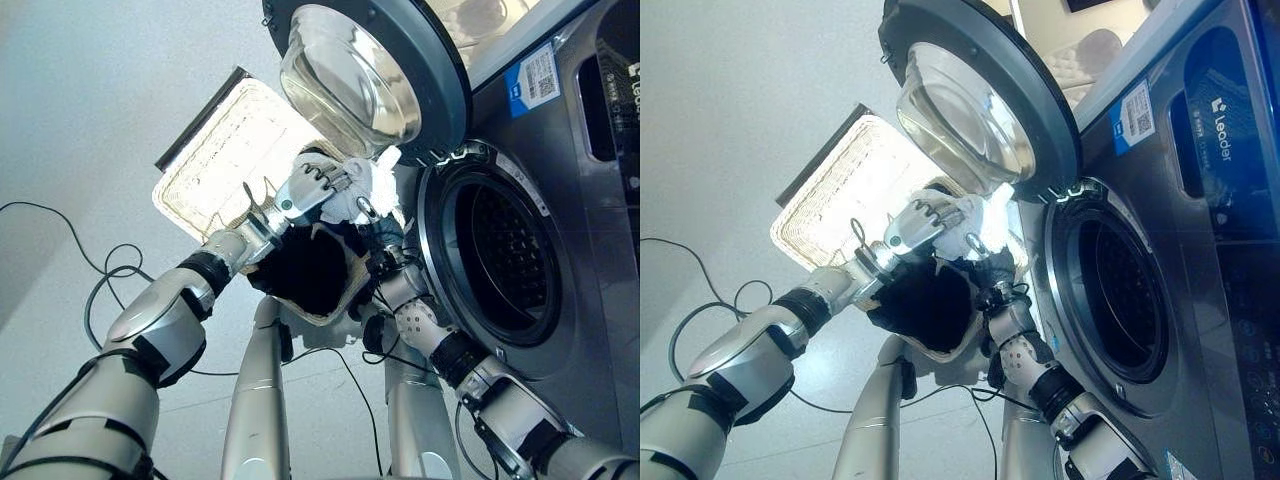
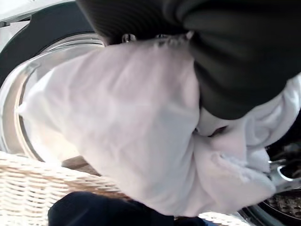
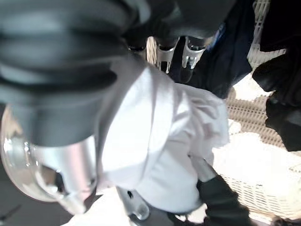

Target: Put the clothes into the washing machine.

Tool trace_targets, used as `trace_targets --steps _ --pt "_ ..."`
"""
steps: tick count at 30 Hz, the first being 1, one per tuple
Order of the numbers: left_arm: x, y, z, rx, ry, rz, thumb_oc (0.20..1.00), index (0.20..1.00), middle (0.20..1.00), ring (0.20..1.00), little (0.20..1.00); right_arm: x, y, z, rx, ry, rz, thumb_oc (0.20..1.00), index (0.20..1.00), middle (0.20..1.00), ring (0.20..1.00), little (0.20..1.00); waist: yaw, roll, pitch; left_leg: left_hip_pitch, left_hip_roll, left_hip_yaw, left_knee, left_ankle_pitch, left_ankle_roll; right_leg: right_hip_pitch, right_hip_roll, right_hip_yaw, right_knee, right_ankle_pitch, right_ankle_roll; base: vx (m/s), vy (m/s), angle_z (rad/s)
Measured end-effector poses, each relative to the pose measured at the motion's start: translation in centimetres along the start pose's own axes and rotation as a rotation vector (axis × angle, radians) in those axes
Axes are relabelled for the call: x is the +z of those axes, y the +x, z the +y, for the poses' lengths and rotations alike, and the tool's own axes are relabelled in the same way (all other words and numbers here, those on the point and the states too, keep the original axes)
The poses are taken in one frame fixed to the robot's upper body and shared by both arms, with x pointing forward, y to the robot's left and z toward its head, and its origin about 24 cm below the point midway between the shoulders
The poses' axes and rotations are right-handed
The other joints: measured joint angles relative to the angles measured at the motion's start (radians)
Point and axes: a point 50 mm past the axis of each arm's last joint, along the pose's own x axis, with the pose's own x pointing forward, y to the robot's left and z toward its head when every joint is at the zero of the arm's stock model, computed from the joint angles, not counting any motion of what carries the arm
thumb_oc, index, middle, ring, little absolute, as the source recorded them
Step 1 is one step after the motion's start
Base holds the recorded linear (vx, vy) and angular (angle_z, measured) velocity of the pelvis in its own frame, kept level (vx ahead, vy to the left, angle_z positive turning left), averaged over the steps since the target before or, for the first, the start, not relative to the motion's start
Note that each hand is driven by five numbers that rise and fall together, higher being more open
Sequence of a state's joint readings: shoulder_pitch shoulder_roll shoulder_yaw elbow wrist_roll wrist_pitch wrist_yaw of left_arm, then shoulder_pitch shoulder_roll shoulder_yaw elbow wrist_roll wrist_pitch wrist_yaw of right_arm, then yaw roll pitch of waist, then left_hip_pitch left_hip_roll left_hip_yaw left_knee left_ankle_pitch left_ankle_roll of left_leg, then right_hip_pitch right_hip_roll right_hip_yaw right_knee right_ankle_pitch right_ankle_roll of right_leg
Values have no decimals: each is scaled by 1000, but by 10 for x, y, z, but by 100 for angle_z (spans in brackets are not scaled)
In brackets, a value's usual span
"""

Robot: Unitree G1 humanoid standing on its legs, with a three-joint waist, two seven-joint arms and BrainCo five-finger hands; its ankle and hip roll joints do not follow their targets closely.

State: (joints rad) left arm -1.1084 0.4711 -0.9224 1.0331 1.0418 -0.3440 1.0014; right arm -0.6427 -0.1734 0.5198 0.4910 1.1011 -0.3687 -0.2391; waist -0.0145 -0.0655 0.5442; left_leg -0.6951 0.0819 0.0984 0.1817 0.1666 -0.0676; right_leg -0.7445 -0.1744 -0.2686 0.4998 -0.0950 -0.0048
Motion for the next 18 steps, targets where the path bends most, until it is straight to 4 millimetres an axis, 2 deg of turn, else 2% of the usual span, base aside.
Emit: trace_targets --steps 5,10,11,12,13,18 --pt "5 -2 -3 -9 -14 -25 200 200 200 200 200 1 1 -1 -69 -12 -12 1000 1000 1000 1000 1000 0 0 0 0 0 2 2 0 1 1 1 2 -3 5 0 0 0 0" --pt "9 0 -3 13 -36 -40 200 200 200 200 200 6 3 0 -102 57 -54 1000 1000 1000 1000 1000 0 0 0 0 0 2 1 1 2 2 5 7 -11 12 3 0 0 0" --pt "10 0 -3 17 -37 -43 200 200 200 200 200 6 4 1 -106 71 -56 809 809 809 809 809 0 0 0 0 1 2 0 2 3 3 6 7 -14 14 3 0 0 0" --pt "11 0 -3 20 -39 -50 200 200 200 200 200 7 5 2 -107 88 -59 686 686 686 686 686 -1 0 0 -1 0 3 0 3 4 3 7 8 -18 17 4 0 0 0" --pt "12 0 -3 21 -40 -53 200 200 200 200 200 8 5 2 -106 92 -65 200 200 200 200 200 -1 0 0 -2 0 3 -1 3 4 3 6 8 -19 18 5 0 0 0" --pt "12 -1 -3 29 -39 -54 200 200 200 200 200 8 6 4 -98 134 -61 200 200 200 200 200 1 0 0 -4 -1 2 -2 3 5 3 6 7 -21 18 5 0 0 0"
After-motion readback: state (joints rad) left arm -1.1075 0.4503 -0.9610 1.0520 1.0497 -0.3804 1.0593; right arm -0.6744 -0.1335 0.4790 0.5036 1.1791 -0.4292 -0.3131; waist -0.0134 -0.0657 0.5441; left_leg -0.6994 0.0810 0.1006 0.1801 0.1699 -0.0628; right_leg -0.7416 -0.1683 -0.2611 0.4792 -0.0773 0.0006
